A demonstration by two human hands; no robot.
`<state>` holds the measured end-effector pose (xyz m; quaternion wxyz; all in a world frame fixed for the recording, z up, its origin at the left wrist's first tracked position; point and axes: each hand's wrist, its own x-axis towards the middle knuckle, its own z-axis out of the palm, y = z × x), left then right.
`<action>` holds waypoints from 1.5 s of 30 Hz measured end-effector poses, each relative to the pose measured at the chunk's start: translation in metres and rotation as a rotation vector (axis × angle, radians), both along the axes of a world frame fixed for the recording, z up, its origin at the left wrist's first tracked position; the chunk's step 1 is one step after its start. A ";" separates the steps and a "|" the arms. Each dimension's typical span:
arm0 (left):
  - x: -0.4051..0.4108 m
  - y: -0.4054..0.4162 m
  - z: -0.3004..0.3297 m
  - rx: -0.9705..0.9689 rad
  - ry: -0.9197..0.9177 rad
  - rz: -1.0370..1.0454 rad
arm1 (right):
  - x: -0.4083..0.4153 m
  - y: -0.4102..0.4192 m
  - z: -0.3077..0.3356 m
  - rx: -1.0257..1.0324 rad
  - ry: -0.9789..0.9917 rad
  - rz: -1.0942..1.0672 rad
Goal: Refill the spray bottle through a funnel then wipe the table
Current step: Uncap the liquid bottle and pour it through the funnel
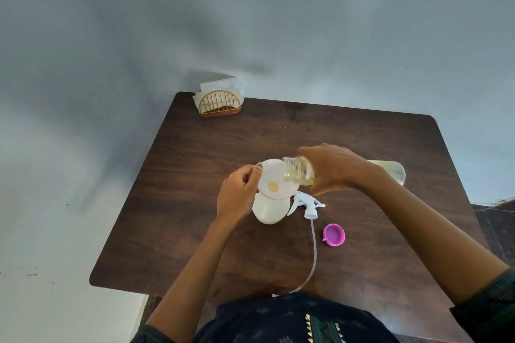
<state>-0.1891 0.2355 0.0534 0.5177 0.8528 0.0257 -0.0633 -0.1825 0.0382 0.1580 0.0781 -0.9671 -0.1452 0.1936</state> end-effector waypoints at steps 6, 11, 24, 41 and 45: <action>0.000 0.000 0.000 -0.012 0.016 -0.003 | 0.001 -0.001 -0.001 -0.004 -0.002 0.002; -0.001 0.000 0.002 -0.029 0.010 -0.009 | 0.001 0.000 0.001 -0.016 -0.017 -0.004; 0.000 0.000 0.001 -0.013 0.021 -0.005 | 0.000 0.000 0.000 -0.017 -0.010 0.005; -0.002 0.000 0.002 -0.032 0.018 -0.020 | -0.002 0.000 0.002 -0.036 -0.022 0.020; -0.001 0.001 0.001 -0.025 0.021 -0.020 | -0.001 -0.001 0.000 -0.027 -0.019 0.018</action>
